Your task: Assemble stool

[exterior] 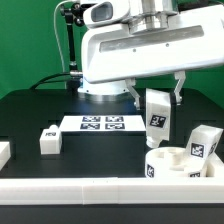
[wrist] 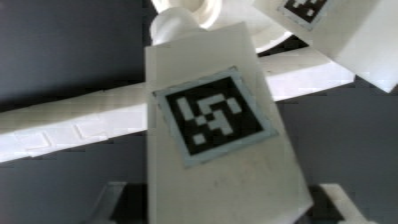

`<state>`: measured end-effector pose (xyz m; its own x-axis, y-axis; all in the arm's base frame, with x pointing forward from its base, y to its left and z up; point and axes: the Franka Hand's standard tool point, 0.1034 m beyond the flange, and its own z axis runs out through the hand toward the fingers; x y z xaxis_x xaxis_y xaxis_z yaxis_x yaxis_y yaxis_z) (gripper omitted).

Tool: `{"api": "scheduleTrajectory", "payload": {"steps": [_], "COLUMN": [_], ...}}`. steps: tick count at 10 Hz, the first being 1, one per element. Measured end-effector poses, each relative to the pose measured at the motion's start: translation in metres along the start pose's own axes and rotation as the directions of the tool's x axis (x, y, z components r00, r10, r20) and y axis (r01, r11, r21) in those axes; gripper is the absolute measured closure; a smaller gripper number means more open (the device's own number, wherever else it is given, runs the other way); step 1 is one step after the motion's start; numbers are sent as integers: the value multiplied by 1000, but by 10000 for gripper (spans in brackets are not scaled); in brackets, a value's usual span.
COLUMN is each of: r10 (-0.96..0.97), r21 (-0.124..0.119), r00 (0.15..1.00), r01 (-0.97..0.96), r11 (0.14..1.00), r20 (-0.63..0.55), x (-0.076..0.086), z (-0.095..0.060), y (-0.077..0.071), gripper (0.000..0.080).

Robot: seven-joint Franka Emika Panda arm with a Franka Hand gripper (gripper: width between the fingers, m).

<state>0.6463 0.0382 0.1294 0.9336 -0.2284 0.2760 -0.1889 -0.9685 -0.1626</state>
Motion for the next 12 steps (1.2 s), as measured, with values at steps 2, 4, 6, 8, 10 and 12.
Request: {"api": "scheduleTrajectory", "payload": {"steps": [2,4,6,8,10,12], "r10": [19,20,20,26,38,44], "r21": [10,7,5,0,7,2], "r00": [1000,999,999,990,988,989], "r01": [-19,-20,-19,-26,-37,-44], "r11": [1000,1000,1000,1000,999,999], "r20": [-1,-31,-46,-135,-148,-144], "x": [3,5,7,1,-3,-8], "z": [4,6,6,8,9,14], "y": [-3,0,0,-1,0,6], "gripper": [469,469,469,469,469,469]}}
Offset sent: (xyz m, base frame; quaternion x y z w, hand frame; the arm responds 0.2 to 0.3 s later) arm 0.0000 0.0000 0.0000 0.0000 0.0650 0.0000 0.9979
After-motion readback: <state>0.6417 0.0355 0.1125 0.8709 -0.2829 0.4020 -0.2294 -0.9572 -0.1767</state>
